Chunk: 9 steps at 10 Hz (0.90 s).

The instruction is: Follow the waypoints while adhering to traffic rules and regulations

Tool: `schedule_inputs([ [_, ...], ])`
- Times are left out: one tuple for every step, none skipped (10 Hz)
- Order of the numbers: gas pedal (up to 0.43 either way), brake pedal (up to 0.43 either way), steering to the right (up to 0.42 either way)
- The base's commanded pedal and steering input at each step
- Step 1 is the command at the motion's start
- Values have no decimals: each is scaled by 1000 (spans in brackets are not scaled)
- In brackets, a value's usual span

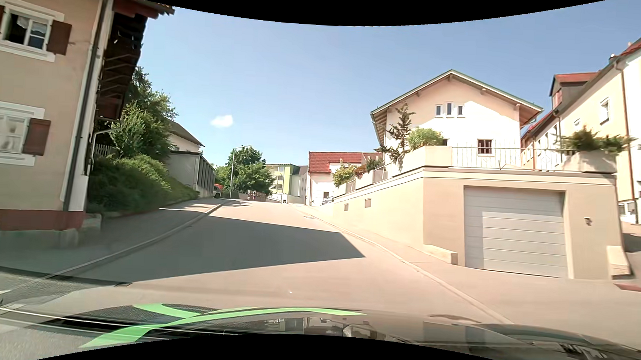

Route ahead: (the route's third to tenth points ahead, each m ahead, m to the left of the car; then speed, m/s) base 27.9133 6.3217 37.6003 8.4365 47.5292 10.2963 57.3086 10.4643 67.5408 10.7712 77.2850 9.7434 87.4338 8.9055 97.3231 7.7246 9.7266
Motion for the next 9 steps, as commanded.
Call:
schedule_inputs([
  [268,0,-90],
  [268,0,-89],
  [280,0,-87],
  [280,0,-84],
  [280,0,-79],
  [280,0,-74],
  [280,0,-69],
  [280,0,-63],
  [280,0,-58],
])
